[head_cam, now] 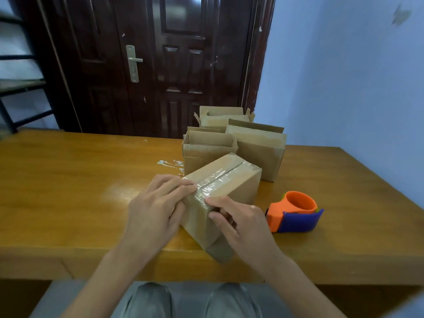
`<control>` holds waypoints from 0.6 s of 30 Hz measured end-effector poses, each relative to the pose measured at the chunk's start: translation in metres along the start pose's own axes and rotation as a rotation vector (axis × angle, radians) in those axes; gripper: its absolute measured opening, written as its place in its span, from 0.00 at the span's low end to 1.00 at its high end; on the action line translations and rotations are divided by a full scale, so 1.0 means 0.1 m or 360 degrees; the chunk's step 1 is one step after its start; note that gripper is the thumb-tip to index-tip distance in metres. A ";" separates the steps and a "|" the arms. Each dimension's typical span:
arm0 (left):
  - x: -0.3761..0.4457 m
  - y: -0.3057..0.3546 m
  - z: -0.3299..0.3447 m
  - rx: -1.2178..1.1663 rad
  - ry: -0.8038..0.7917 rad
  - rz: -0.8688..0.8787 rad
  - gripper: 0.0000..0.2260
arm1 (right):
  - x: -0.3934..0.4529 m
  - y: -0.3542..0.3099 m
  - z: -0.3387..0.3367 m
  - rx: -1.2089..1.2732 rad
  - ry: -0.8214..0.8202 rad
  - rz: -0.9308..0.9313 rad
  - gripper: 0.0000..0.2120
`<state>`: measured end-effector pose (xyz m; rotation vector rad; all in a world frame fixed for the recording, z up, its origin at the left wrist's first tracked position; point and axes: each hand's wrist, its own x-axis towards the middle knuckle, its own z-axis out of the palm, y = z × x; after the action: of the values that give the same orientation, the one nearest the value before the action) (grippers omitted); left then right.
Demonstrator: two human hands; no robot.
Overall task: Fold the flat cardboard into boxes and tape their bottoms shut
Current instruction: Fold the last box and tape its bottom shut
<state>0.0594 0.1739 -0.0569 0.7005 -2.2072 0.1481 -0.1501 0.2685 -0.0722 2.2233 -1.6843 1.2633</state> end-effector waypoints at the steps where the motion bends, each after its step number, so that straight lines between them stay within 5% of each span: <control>1: 0.00 0.03 -0.02 0.0018 -0.0056 -0.0045 0.17 | 0.04 -0.02 0.05 0.0010 0.0026 -0.0007 0.12; 6: 0.10 0.12 -0.13 0.0196 -0.0302 -0.0297 0.19 | 0.26 -0.11 0.00 0.0108 -0.0174 -0.0017 0.17; 10: 0.19 0.06 -0.21 0.0357 -0.0387 -0.0406 0.27 | 0.33 0.36 -0.42 -0.0077 0.0056 0.0176 0.20; 14: 0.26 -0.01 -0.19 0.0440 -0.0509 -0.0327 0.30 | 0.23 0.69 -0.66 -0.0208 -0.0162 0.0251 0.25; 18: 0.27 -0.19 -0.22 0.0206 -0.0534 -0.0167 0.28 | 0.32 0.73 -0.73 -0.0019 0.0016 0.0417 0.22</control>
<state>0.0700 0.1530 -0.0251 0.9702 -2.4878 0.1281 -0.2493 0.2528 -0.0327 2.0365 -2.0260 1.3075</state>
